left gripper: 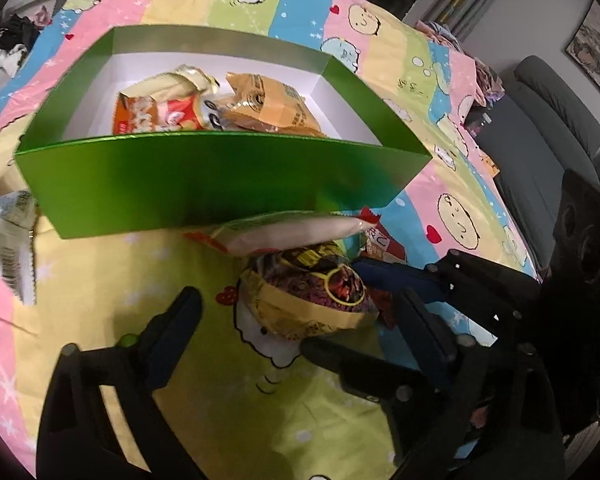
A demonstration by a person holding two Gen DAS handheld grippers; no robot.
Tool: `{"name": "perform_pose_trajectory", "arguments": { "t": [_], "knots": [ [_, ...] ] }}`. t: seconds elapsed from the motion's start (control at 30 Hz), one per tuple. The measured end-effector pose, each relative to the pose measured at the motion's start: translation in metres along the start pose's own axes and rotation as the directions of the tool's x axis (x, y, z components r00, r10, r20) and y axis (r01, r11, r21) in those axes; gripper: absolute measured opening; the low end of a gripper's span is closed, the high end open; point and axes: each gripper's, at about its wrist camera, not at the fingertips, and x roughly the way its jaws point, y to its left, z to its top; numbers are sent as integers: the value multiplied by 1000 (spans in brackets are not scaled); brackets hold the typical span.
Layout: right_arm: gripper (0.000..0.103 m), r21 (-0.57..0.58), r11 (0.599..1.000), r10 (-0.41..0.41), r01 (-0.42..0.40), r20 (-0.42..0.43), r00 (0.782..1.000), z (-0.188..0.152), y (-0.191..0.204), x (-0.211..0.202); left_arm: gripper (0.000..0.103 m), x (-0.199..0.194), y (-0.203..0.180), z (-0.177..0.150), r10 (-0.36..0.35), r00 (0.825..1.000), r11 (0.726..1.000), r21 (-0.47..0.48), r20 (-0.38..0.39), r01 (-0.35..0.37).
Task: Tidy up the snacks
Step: 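Reach the left gripper to the gold chocolate bag and grasp it, then carry the gold chocolate bag with the left gripper into the green box and release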
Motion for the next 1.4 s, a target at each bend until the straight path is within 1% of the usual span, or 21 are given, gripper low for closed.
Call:
{"name": "perform_pose_trajectory", "arguments": {
  "t": [0.07,0.13,0.2,0.23,0.3,0.4,0.57,0.73,0.93,1.13,1.4],
  "knots": [
    [54,-5,1000,0,0,-7,1000,1,0,4,86,4,2,0,-6,1000,1000,-5,-10,6],
    [54,-3,1000,13,-13,-16,1000,0,0,7,85,7,4,0,-9,1000,1000,-6,-21,9],
    [51,-7,1000,13,-13,-28,1000,0,0,11,77,10,6,0,-23,999,1000,-11,-30,23],
    [49,-9,1000,16,-17,-31,999,0,0,13,70,10,8,0,-35,999,999,-19,-32,35],
    [47,-9,1000,14,-15,-34,999,0,0,14,70,11,12,1,-48,998,998,-33,-32,47],
    [44,0,1000,25,-25,-27,999,1,-2,14,68,8,14,1,-64,998,997,-46,-23,63],
    [37,-4,1000,27,-27,-29,999,-1,-1,15,63,3,13,-1,-61,998,998,-32,-9,60],
    [36,-2,999,36,-36,2,999,-1,4,7,63,-7,9,-1,-43,999,999,-13,9,43],
    [36,-25,999,46,-45,45,998,1,18,-11,62,-29,0,-7,-19,999,1000,16,40,18],
    [36,-12,999,51,-50,79,996,0,27,-27,62,-44,-11,-10,7,998,999,40,67,-10],
    [36,-29,999,34,-31,102,994,-1,38,-47,63,-60,-21,-16,1,995,998,61,98,-7]
  ]
}}
